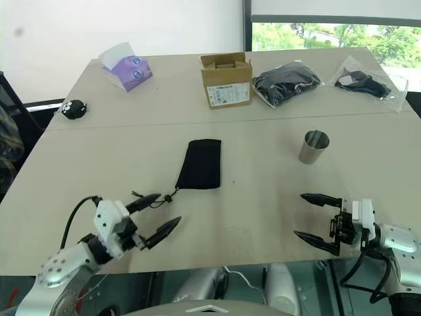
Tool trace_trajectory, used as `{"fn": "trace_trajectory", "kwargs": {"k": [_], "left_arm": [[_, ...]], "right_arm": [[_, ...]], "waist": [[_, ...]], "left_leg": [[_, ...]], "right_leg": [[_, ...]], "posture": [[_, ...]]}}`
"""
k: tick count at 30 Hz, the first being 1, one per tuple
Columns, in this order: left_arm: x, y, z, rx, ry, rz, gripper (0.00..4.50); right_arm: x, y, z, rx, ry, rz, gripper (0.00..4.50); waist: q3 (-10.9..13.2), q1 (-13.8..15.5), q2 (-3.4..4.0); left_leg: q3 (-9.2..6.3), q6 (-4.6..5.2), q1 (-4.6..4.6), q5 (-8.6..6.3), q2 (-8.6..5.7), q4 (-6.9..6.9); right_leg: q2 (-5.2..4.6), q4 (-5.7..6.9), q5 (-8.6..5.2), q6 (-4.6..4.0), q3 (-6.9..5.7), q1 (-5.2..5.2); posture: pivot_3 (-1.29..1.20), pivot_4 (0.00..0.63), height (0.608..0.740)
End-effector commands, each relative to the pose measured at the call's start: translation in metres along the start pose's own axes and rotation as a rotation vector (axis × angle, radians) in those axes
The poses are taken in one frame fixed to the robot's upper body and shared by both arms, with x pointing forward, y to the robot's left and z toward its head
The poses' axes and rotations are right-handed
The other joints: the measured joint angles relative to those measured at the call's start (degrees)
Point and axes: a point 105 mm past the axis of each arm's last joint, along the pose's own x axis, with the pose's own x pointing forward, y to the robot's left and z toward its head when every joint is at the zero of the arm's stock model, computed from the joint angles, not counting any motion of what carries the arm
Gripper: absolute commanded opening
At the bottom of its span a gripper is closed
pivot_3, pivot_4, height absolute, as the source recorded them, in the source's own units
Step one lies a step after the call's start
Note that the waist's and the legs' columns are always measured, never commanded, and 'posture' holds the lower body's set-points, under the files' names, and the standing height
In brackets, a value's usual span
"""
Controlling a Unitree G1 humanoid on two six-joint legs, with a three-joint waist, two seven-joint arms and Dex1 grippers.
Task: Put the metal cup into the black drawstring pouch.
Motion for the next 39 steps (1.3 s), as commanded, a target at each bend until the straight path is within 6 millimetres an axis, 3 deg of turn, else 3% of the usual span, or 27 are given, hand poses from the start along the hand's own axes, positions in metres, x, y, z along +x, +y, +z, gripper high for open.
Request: {"fn": "trace_trajectory", "kwargs": {"k": [1, 10, 17, 25, 35, 38, 39], "left_arm": [[0.015, 0.007, 0.005, 0.151, 0.033, 0.017, 4.48], [0.045, 0.032, -0.001, 0.488, 0.114, 0.052, 4.48], [0.049, 0.041, 0.008, 0.638, 0.062, 0.091, 4.48], [0.053, 0.041, -0.005, 0.732, 0.065, 0.101, 4.48], [0.062, 0.037, 0.003, 0.777, -0.056, 0.236, 4.48], [0.064, 0.037, 0.002, 0.758, -0.056, 0.244, 3.66], [0.064, 0.037, 0.001, 0.746, -0.054, 0.246, 3.12]], "right_arm": [[0.005, 0.004, 0.005, -0.023, -0.017, 0.033, 4.50], [0.003, 0.003, 0.003, -0.025, -0.004, 0.005, 4.50], [-0.001, 0.004, 0.002, -0.023, 0.007, -0.016, 4.50], [-0.002, 0.006, 0.001, -0.021, 0.012, -0.028, 4.50], [-0.005, 0.008, 0.001, -0.014, 0.022, -0.043, 4.50], [-0.005, 0.008, 0.001, -0.014, 0.023, -0.047, 4.50], [-0.005, 0.008, 0.001, -0.014, 0.023, -0.047, 4.50]], "waist": [[0.0, 0.0, 0.00], [0.0, 0.0, 0.02], [0.0, 0.0, 0.02], [0.0, 0.0, 0.02], [0.0, 0.0, 0.04], [0.0, 0.0, 0.05], [0.0, 0.0, 0.05]], "left_leg": [[0.00, 0.00, 0.00, 0.00, -0.01, 0.01], [0.01, 0.00, 0.00, 0.00, -0.03, 0.00], [0.00, 0.00, -0.01, 0.00, -0.03, 0.01], [0.02, 0.00, 0.00, 0.00, -0.04, 0.04], [0.02, 0.00, 0.00, 0.00, -0.05, 0.06], [0.02, 0.00, 0.00, 0.00, -0.05, 0.07], [0.02, 0.00, 0.00, 0.00, -0.05, 0.07]], "right_leg": [[0.00, 0.00, 0.00, 0.00, -0.01, 0.01], [0.05, 0.04, 0.01, 0.00, 0.00, -0.02], [-0.02, 0.04, 0.01, 0.00, 0.00, -0.03], [0.00, 0.09, 0.01, 0.01, 0.01, -0.03], [-0.02, 0.14, 0.02, 0.02, 0.01, -0.04], [-0.02, 0.16, 0.01, 0.02, 0.01, -0.04], [-0.01, 0.17, 0.01, 0.02, 0.01, -0.04]], "posture": [[0.00, 0.150, 0.740], [0.00, 0.150, 0.740], [0.00, 0.150, 0.740], [0.00, 0.150, 0.740], [0.00, 0.150, 0.740], [0.00, 0.150, 0.740], [0.00, 0.150, 0.740]]}}
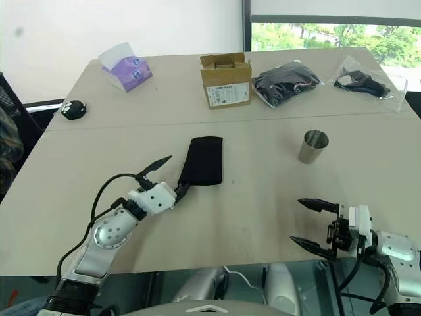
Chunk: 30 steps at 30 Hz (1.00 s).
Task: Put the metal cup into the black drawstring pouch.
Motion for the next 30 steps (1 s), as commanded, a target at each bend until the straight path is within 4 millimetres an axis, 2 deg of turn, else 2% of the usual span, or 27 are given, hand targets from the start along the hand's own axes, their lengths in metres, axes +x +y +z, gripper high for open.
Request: {"fn": "trace_trajectory", "kwargs": {"k": [1, 2, 3, 4, 5, 7, 11, 13, 17, 20, 22, 24, 26, 28, 30], "left_arm": [[0.004, 0.003, 0.006, -0.005, -0.031, 0.022, 2.68], [0.005, 0.002, 0.006, -0.008, -0.031, 0.019, 2.29], [0.006, 0.002, 0.006, -0.013, -0.031, 0.018, 1.69], [0.006, 0.002, 0.006, -0.017, -0.031, 0.017, 1.39], [0.007, 0.002, 0.005, -0.021, -0.030, 0.017, 0.82], [0.008, 0.002, 0.005, -0.025, -0.028, 0.017, 0.05], [0.009, 0.003, 0.004, -0.049, -0.025, 0.020, 0.05], [0.013, 0.010, 0.008, -0.096, -0.038, 0.044, 0.05], [0.028, 0.029, 0.022, -0.302, -0.072, 0.075, 0.05], [0.041, 0.043, 0.039, -0.429, -0.114, 0.089, 0.05], [0.048, 0.055, 0.046, -0.506, -0.132, 0.114, 0.05], [0.057, 0.070, 0.050, -0.621, -0.122, 0.163, 0.05], [0.063, 0.079, 0.055, -0.707, -0.113, 0.188, 0.05], [0.068, 0.084, 0.059, -0.752, -0.099, 0.181, 0.05], [0.075, 0.082, 0.064, -0.740, -0.050, 0.142, 0.05]], "right_arm": [[-0.002, -0.002, 0.010, -0.050, -0.008, -0.005, 4.50], [-0.002, -0.002, 0.010, -0.050, -0.008, -0.006, 4.50], [-0.002, -0.003, 0.010, -0.051, -0.008, -0.006, 4.50], [-0.002, -0.003, 0.010, -0.051, -0.008, -0.007, 4.50], [-0.002, -0.003, 0.010, -0.051, -0.008, -0.007, 4.50], [-0.001, -0.002, 0.010, -0.051, -0.008, -0.008, 4.50], [-0.001, -0.002, 0.010, -0.051, -0.010, -0.010, 4.50], [-0.001, -0.007, 0.011, -0.060, -0.013, -0.040, 4.50], [0.003, -0.043, 0.012, -0.174, 0.052, -0.237, 4.50], [0.011, -0.074, 0.028, -0.293, 0.067, -0.373, 4.50], [0.019, -0.082, 0.034, -0.403, 0.132, -0.369, 4.50], [0.030, -0.092, 0.060, -0.557, 0.074, -0.412, 4.50], [0.036, -0.096, 0.076, -0.666, 0.053, -0.425, 4.50], [0.037, -0.102, 0.083, -0.738, 0.081, -0.443, 4.50], [0.035, -0.117, 0.078, -0.714, 0.224, -0.486, 4.50]], "waist": [[0.0, 0.0, 0.00], [0.0, 0.0, 0.00], [0.0, 0.0, 0.00], [0.0, 0.0, 0.00], [0.0, 0.0, 0.00], [0.0, 0.0, 0.04], [0.0, 0.0, 0.06], [0.0, 0.0, 0.06], [0.0, 0.0, 0.04], [0.0, -0.1, 0.04], [0.0, -0.1, 0.04], [0.0, -0.1, 0.02], [0.0, -0.1, 0.01], [0.0, -0.2, -0.03], [0.0, -0.1, -0.04]], "left_leg": [[0.00, 0.00, 0.00, 0.00, 0.00, 0.00], [0.00, 0.00, 0.00, 0.00, 0.00, 0.00], [0.00, 0.00, 0.00, 0.00, 0.00, 0.02], [0.00, 0.00, 0.00, 0.00, 0.00, 0.02], [0.00, 0.00, 0.00, 0.00, 0.00, 0.02], [0.00, 0.00, 0.01, 0.00, 0.00, 0.04], [0.00, 0.00, 0.01, 0.00, -0.03, 0.05], [0.00, 0.00, 0.01, 0.00, -0.03, 0.06], [0.01, 0.00, 0.00, 0.00, -0.05, 0.22], [0.08, 0.00, -0.02, 0.00, -0.08, 0.45], [0.10, -0.01, -0.03, 0.01, -0.09, 0.50], [0.09, -0.01, -0.09, 0.01, -0.08, 0.56], [0.09, -0.01, -0.19, 0.00, -0.10, 0.65], [0.09, -0.01, -0.21, 0.00, -0.10, 0.70], [0.09, -0.01, -0.21, 0.00, -0.10, 0.69]], "right_leg": [[0.00, 0.00, 0.00, 0.00, 0.00, 0.00], [0.00, 0.01, 0.00, 0.00, 0.00, 0.00], [0.01, 0.02, 0.00, 0.00, -0.01, 0.00], [0.00, 0.03, 0.00, 0.00, -0.01, 0.00], [0.00, 0.04, 0.00, 0.00, -0.01, 0.00], [0.00, 0.07, 0.00, 0.00, -0.01, 0.00], [0.00, 0.09, 0.00, 0.00, 0.00, 0.00], [0.00, 0.11, 0.00, 0.00, 0.00, 0.00], [0.03, 0.26, 0.00, 0.00, -0.01, 0.00], [0.07, 0.57, -0.01, 0.01, 0.06, -0.09], [0.08, 0.65, -0.01, 0.01, 0.09, -0.14], [0.11, 0.66, -0.01, 0.01, 0.07, -0.18], [0.11, 0.67, -0.01, 0.01, 0.07, -0.24], [0.11, 0.66, 0.00, 0.02, 0.06, -0.24], [0.11, 0.65, 0.00, 0.02, 0.06, -0.24]], "posture": [[0.00, 0.150, 0.740], [0.00, 0.150, 0.740], [0.00, 0.150, 0.740], [0.00, 0.150, 0.740], [0.00, 0.150, 0.740], [0.00, 0.150, 0.740], [0.00, 0.150, 0.740], [0.00, 0.150, 0.740], [0.00, 0.150, 0.740], [0.00, 0.150, 0.740], [0.00, 0.150, 0.740], [0.00, 0.150, 0.740], [0.00, 0.150, 0.740], [0.00, 0.150, 0.740], [0.00, 0.150, 0.740]]}}
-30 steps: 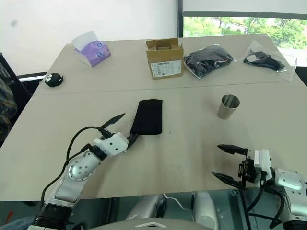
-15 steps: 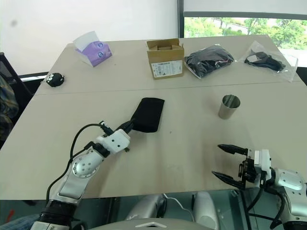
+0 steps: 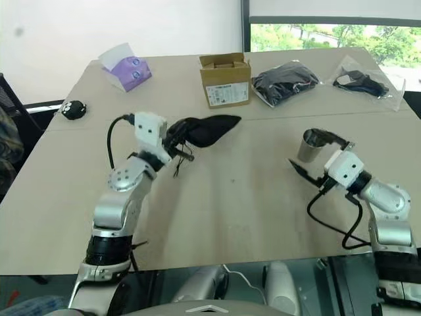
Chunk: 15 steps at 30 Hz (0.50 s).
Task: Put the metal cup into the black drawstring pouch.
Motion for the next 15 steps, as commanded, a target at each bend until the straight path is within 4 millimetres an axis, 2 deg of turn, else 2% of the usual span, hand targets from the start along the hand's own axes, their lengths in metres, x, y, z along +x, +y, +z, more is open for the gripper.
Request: {"fn": "trace_trajectory", "kwargs": {"k": [1, 4, 7, 10, 15], "left_arm": [[0.005, -0.005, 0.012, 0.028, 0.049, -0.025, 0.05], [0.008, -0.012, 0.014, 0.055, 0.093, -0.070, 0.05], [0.010, -0.012, 0.010, 0.054, 0.185, -0.072, 0.05], [0.011, -0.012, 0.011, 0.040, 0.213, -0.078, 0.00], [0.009, -0.012, 0.013, -0.034, 0.248, -0.080, 0.00]], "right_arm": [[0.004, -0.007, -0.012, -0.062, 0.193, 0.041, 4.50], [0.001, 0.007, -0.027, -0.084, 0.321, 0.169, 4.50], [-0.003, 0.007, -0.038, -0.086, 0.432, 0.212, 4.50], [-0.007, 0.009, -0.037, -0.121, 0.462, 0.260, 3.61], [-0.011, 0.008, -0.035, -0.139, 0.476, 0.281, 1.23]], "waist": [[0.0, 0.1, 0.00], [0.0, 0.0, 0.00], [0.0, 0.0, -0.02], [0.0, -0.2, -0.08], [0.1, -0.1, -0.19]], "left_leg": [[0.00, 0.00, -0.01, 0.00, -0.01, 0.00], [-0.01, 0.00, -0.01, 0.00, -0.01, 0.00], [-0.01, 0.00, -0.01, 0.00, -0.01, 0.00], [0.02, 0.00, 0.00, 0.00, 0.00, 0.02], [0.00, 0.00, -0.01, 0.00, 0.01, 0.01]], "right_leg": [[0.00, 0.00, 0.00, 0.00, 0.00, 0.00], [0.02, 0.00, 0.00, 0.00, 0.00, -0.01], [0.02, 0.00, 0.00, 0.00, 0.01, 0.00], [0.02, 0.00, 0.00, 0.00, 0.04, 0.01], [0.02, 0.00, 0.00, 0.00, 0.02, 0.00]], "posture": [[0.00, 0.150, 0.740], [0.00, 0.150, 0.740], [0.00, 0.150, 0.740], [0.00, 0.150, 0.740], [0.00, 0.150, 0.740]]}}
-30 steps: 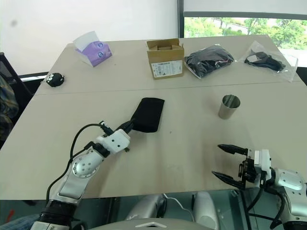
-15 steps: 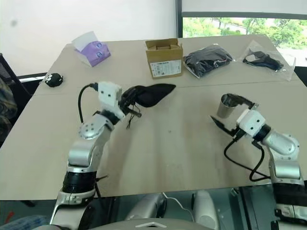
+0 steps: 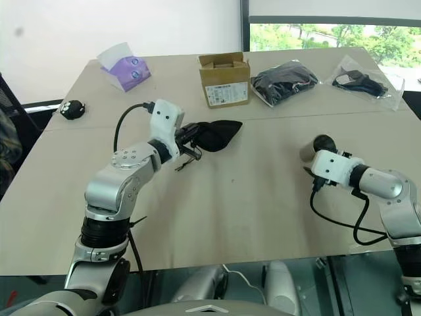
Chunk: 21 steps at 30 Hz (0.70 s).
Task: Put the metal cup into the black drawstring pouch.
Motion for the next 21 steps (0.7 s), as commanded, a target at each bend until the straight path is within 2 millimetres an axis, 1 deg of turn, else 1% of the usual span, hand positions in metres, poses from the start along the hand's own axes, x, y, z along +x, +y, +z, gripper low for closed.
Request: {"fn": "trace_trajectory", "kwargs": {"k": [1, 2, 3, 5, 6, 8, 11, 13, 14, 18, 20, 21], "left_arm": [[-0.006, 0.001, 0.023, -0.042, -0.069, 0.000, 0.00], [-0.005, 0.003, 0.024, -0.066, -0.070, 0.007, 0.00], [-0.005, 0.004, 0.025, -0.085, -0.067, 0.012, 0.00], [-0.004, 0.005, 0.025, -0.112, -0.062, 0.015, 0.00], [-0.003, 0.005, 0.026, -0.123, -0.059, 0.011, 0.00], [-0.001, 0.001, 0.027, -0.138, -0.055, -0.005, 0.00], [0.001, -0.005, 0.030, -0.146, -0.047, -0.035, 0.00], [0.003, -0.010, 0.032, -0.147, -0.039, -0.061, 0.00], [0.003, -0.012, 0.032, -0.153, -0.034, -0.071, 0.00], [0.006, -0.017, 0.035, -0.182, -0.026, -0.103, 0.00], [0.007, -0.022, 0.037, -0.210, -0.022, -0.128, 0.00], [0.008, -0.024, 0.039, -0.224, -0.020, -0.142, 0.00]], "right_arm": [[-0.006, -0.010, 0.011, -0.046, -0.017, -0.026, 0.94], [-0.007, -0.011, 0.013, -0.045, -0.022, -0.033, 0.33], [-0.007, -0.014, 0.016, -0.042, -0.031, -0.043, 0.05], [-0.006, -0.020, 0.026, -0.030, -0.064, -0.072, 0.05], [-0.005, -0.023, 0.036, -0.016, -0.100, -0.087, 0.05], [-0.001, -0.024, 0.069, 0.040, -0.249, -0.084, 0.05], [0.000, -0.010, 0.120, 0.080, -0.460, -0.002, 0.05], [0.000, 0.003, 0.149, 0.089, -0.556, 0.058, 0.05], [0.001, 0.008, 0.159, 0.086, -0.582, 0.078, 0.05], [0.012, 0.014, 0.185, 0.040, -0.620, 0.090, 0.05], [0.022, 0.015, 0.188, -0.013, -0.597, 0.086, 0.05], [0.026, 0.017, 0.187, -0.040, -0.574, 0.098, 0.05]], "waist": [[0.0, 0.0, -0.04], [0.0, 0.0, -0.08], [0.1, 0.1, -0.13], [0.1, 0.0, -0.14], [0.1, -0.1, -0.15], [0.1, -0.4, -0.16], [0.1, -0.4, -0.21], [0.2, -0.4, -0.29], [0.2, -0.3, -0.36], [0.2, 0.0, -0.40], [0.2, 0.0, -0.40], [0.2, 0.1, -0.41]], "left_leg": [[0.01, 0.00, 0.00, 0.00, 0.00, 0.00], [0.01, 0.00, 0.00, 0.00, -0.01, 0.01], [0.01, 0.00, 0.00, 0.00, -0.01, 0.02], [-0.01, 0.00, 0.00, 0.00, 0.00, 0.02], [0.00, 0.00, 0.00, 0.00, 0.00, 0.02], [0.02, -0.01, 0.00, 0.00, 0.01, 0.02], [-0.03, -0.01, -0.01, 0.00, 0.02, 0.02], [-0.09, -0.01, -0.03, 0.00, 0.02, 0.01], [-0.10, -0.01, -0.04, 0.00, 0.02, 0.01], [-0.11, -0.01, -0.06, 0.00, -0.04, 0.04], [-0.14, -0.01, -0.06, 0.00, -0.04, 0.05], [-0.17, -0.01, -0.07, 0.00, -0.04, 0.05]], "right_leg": [[0.00, 0.00, 0.00, 0.00, 0.01, 0.00], [-0.01, 0.00, 0.00, 0.00, 0.01, 0.00], [-0.01, 0.00, 0.00, 0.00, 0.01, 0.00], [-0.01, 0.00, 0.00, 0.00, -0.01, 0.00], [-0.01, 0.00, 0.00, 0.00, -0.01, 0.00], [-0.01, 0.00, 0.00, 0.00, 0.02, 0.00], [-0.01, 0.00, 0.00, 0.00, -0.02, 0.00], [0.00, -0.02, 0.00, 0.00, -0.06, 0.00], [0.00, -0.03, 0.00, 0.00, -0.08, 0.00], [-0.04, -0.05, 0.00, 0.00, -0.10, -0.01], [-0.03, -0.03, 0.00, 0.00, -0.13, -0.01], [-0.03, -0.03, 0.00, 0.00, -0.16, -0.01]], "posture": [[0.00, 0.150, 0.740], [0.00, 0.150, 0.740], [0.00, 0.150, 0.740], [0.00, 0.150, 0.740], [0.00, 0.150, 0.740], [0.00, 0.150, 0.740], [0.00, 0.150, 0.740], [0.00, 0.150, 0.740], [0.00, 0.150, 0.740], [0.00, 0.150, 0.740], [0.00, 0.150, 0.740], [0.00, 0.150, 0.740]]}}
